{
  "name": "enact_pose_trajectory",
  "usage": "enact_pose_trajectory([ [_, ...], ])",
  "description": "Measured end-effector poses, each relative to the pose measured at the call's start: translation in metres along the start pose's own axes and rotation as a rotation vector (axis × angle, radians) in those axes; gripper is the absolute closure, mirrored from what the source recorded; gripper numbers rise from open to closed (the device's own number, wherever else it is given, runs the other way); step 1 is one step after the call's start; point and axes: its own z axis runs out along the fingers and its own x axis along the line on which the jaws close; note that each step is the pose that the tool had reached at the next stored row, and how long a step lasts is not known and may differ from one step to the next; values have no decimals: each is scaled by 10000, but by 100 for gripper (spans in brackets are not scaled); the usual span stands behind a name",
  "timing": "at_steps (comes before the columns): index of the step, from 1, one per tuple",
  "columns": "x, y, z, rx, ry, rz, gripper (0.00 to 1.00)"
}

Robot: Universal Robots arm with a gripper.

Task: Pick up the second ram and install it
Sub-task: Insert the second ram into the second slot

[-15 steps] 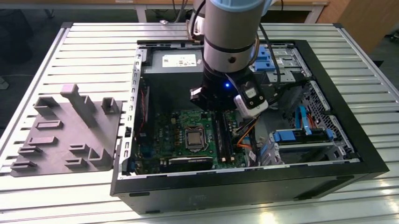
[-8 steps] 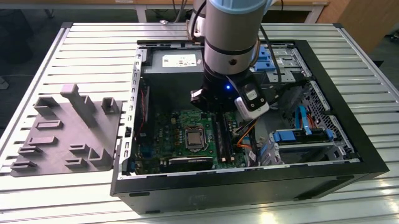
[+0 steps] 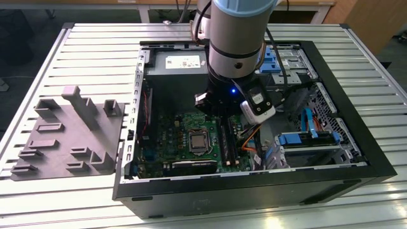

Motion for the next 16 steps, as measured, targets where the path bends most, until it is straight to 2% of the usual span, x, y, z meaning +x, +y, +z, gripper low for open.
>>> enact_pose_trajectory([
  [16, -1, -2, 43, -1, 0, -1, 88],
])
